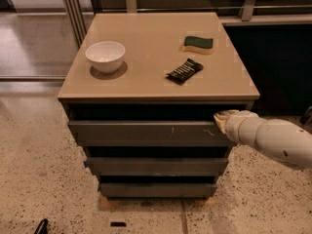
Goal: Open top drawer
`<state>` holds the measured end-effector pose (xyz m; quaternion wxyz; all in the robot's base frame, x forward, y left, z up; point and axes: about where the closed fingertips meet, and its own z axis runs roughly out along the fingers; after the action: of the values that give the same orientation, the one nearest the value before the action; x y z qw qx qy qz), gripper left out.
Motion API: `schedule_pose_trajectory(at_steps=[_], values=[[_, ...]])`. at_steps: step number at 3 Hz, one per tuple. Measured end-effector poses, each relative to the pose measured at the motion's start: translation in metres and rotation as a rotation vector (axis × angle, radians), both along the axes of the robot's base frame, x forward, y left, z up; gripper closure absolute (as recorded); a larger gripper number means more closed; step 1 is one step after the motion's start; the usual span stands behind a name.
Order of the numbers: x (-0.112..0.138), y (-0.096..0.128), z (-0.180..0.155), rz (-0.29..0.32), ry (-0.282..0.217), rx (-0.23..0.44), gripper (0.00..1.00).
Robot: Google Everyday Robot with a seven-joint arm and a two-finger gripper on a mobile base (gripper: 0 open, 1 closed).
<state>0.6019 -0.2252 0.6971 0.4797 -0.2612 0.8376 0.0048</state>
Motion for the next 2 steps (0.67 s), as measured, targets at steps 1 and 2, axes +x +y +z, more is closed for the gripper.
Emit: schedule_pose_trajectory(at_steps=[1, 2], values=[[0.0, 0.0001, 0.0003, 0.0, 0.0, 0.0, 1.0], [-0.0013, 0.0036, 0.0011, 0.021, 0.008, -0.005, 1.0]])
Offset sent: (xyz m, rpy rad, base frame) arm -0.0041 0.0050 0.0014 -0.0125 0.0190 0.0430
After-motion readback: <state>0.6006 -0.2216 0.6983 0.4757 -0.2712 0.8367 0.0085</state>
